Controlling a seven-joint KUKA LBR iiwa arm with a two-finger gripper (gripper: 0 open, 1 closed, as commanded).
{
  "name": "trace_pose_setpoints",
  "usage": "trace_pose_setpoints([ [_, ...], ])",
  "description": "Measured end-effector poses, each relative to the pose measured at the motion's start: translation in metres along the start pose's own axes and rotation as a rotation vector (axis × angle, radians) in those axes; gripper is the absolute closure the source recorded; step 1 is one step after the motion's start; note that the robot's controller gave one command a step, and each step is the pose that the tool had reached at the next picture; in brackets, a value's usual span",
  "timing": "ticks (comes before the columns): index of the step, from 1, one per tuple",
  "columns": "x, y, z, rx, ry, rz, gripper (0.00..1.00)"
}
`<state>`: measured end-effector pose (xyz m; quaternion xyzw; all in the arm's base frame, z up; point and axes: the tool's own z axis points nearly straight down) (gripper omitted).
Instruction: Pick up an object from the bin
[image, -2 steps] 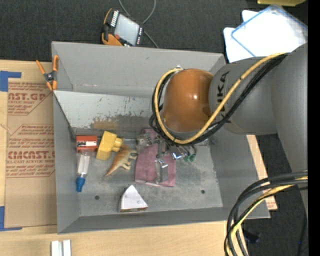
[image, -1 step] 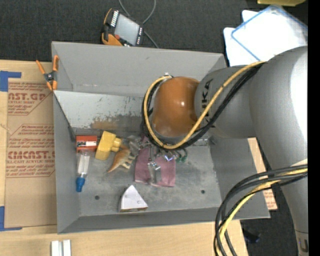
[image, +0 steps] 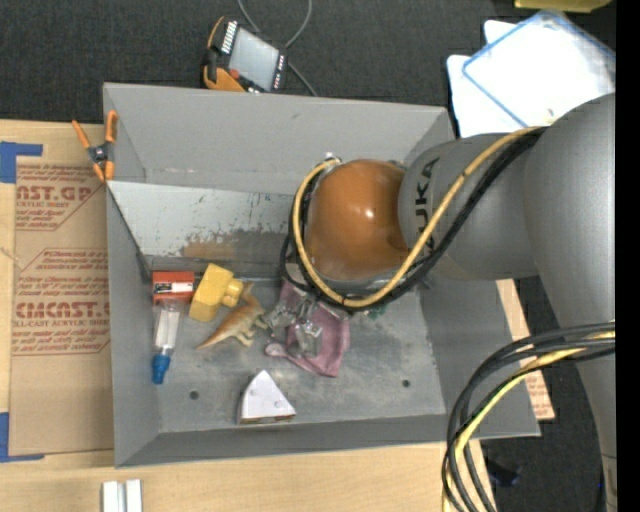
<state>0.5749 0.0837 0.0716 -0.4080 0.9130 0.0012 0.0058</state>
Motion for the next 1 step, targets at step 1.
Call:
trace_pose_setpoints([
  [1,0.0000,0.0000,-0.0001,0.000,0.000,0.000,1.00],
])
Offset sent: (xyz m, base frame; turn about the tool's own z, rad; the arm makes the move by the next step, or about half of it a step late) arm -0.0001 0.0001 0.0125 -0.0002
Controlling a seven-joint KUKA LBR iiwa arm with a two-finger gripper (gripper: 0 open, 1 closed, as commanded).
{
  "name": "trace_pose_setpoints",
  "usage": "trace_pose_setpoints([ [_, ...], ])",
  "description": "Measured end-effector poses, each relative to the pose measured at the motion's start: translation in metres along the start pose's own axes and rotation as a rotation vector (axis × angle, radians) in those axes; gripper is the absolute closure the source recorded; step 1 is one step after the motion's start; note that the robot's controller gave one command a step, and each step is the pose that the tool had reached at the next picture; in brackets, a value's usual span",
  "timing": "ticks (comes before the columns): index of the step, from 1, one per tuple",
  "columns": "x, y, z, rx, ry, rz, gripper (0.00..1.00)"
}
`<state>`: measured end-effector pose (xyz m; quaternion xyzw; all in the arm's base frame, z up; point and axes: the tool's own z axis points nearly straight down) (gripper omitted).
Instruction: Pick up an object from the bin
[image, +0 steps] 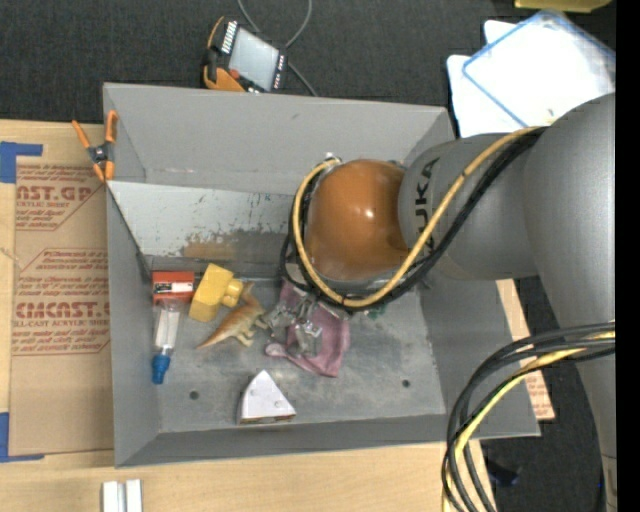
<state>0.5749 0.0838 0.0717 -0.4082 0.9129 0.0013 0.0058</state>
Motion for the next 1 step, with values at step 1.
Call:
trace_pose_setpoints([
  [1,0.0001,0.0005,-0.0048,-0.001,0.000,0.001,1.00],
])
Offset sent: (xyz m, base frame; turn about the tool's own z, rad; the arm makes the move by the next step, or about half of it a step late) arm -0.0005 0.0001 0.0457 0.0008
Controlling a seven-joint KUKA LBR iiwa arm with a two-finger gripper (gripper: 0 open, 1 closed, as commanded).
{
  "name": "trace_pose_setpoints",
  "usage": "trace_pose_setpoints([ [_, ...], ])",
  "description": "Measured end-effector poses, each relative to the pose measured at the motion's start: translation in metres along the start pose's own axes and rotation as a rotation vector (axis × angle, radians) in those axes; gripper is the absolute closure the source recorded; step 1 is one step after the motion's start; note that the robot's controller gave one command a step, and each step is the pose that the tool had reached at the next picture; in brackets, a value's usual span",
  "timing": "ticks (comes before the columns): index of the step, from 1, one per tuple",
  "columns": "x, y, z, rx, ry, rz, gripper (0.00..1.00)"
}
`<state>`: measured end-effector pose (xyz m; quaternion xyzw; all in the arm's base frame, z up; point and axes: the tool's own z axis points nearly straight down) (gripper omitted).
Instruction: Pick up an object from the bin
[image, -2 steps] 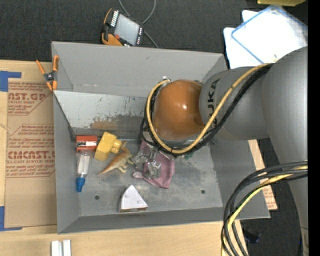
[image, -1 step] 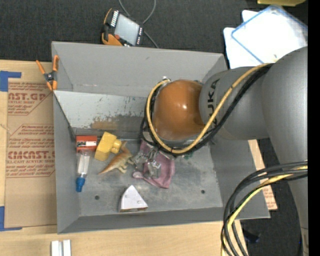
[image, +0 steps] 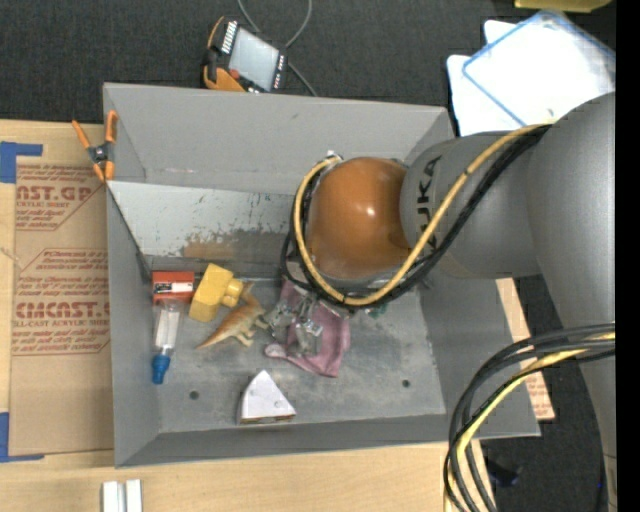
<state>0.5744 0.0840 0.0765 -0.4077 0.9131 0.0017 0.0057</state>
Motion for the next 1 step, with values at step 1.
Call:
trace_pose_setpoints([
  [1,0.0003,0.0012,-0.0188,-0.003,0.002,0.000,1.00],
])
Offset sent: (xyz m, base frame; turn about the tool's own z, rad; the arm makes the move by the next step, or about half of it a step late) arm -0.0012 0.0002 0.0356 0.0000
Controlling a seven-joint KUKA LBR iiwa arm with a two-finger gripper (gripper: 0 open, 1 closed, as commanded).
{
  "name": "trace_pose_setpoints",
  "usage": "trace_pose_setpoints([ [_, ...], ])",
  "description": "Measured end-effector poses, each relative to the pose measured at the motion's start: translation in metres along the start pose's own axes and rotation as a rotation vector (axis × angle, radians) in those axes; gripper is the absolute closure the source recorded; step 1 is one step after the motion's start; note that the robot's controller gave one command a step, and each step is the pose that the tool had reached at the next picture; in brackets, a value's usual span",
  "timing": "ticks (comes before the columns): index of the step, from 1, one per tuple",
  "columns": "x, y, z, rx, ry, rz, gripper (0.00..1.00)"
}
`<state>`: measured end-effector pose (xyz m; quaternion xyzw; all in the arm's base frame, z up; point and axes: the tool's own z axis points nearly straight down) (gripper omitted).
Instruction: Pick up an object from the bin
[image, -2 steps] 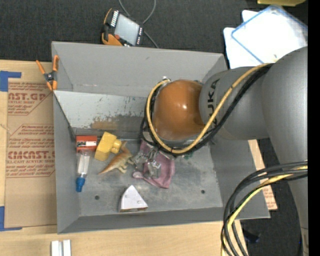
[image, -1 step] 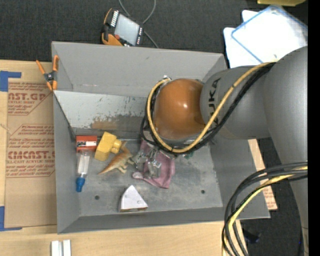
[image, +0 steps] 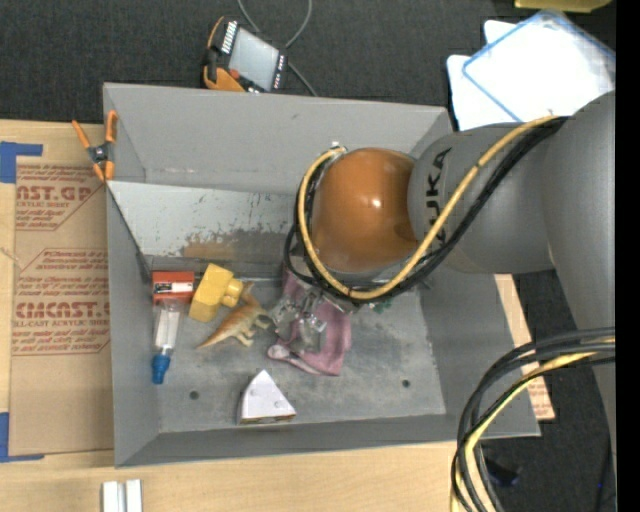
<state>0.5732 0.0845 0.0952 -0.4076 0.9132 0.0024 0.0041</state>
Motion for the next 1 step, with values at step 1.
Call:
trace_pose_setpoints([
  [1,-0.0012,0.0002,-0.0165,0.001,-0.002,0.001,1.00],
])
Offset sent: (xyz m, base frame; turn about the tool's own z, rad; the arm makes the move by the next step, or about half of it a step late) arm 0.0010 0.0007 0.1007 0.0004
